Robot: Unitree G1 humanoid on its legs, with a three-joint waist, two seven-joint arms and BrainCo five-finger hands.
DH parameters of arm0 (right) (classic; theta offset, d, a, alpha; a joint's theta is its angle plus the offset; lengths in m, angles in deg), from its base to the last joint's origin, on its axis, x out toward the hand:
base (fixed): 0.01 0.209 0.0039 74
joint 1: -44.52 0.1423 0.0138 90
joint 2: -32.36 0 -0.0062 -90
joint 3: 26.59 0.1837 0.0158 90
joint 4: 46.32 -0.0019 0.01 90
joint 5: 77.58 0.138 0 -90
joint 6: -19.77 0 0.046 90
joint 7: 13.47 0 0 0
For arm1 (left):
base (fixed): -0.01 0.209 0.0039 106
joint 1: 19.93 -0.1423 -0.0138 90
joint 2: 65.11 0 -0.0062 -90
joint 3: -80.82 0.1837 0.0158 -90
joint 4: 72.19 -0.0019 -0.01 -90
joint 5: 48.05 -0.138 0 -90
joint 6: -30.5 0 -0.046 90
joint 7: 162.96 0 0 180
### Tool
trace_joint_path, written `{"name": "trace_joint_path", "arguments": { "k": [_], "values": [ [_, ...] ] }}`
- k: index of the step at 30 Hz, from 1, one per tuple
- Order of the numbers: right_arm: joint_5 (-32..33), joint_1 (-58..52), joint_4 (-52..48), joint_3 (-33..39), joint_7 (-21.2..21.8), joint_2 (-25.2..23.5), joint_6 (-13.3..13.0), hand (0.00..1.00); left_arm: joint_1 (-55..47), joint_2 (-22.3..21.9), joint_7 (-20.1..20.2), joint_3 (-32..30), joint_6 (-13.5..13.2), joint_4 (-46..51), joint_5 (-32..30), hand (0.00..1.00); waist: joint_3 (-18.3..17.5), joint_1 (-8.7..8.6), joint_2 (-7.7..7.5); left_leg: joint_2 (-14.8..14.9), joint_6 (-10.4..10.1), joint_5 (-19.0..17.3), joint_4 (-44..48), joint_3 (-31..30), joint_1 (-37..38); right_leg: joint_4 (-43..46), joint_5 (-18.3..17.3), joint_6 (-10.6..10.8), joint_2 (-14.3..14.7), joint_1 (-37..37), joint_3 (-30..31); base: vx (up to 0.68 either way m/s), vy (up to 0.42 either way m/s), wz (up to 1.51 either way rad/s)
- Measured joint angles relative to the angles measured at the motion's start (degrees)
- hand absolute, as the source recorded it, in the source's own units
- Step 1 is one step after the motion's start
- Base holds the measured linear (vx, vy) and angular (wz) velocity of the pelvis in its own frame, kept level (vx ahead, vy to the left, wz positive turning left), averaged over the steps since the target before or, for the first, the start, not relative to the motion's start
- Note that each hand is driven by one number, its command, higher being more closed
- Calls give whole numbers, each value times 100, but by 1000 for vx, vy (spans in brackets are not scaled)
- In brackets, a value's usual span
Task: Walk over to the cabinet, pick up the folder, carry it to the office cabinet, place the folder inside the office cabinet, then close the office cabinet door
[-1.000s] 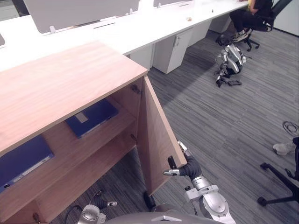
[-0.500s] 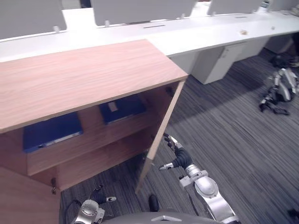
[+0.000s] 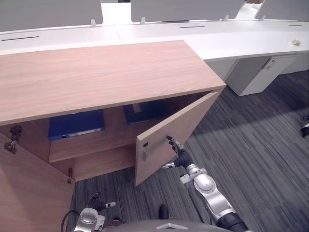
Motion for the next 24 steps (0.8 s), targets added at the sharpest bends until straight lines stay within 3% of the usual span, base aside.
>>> {"name": "trace_joint_path", "arguments": {
  "k": [13,24],
  "values": [
    [-330,403,1088,818,-521,-252,23,0,-48,-49,-144,20,-1,85,388,0,13,44,111,-186,58,511,-592,-631,-132,56,-76,75,-158,-64,-588,-34,-10,27],
    [-425,-504,1403,1619,-732,-861,23,0,-225,-275,-266,-117,0,281,732,0,-25,-2,163,-211,61,669,-836,-761,60,56,-104,80,-171,82,-728,-17,-4,7]
  ]
}}
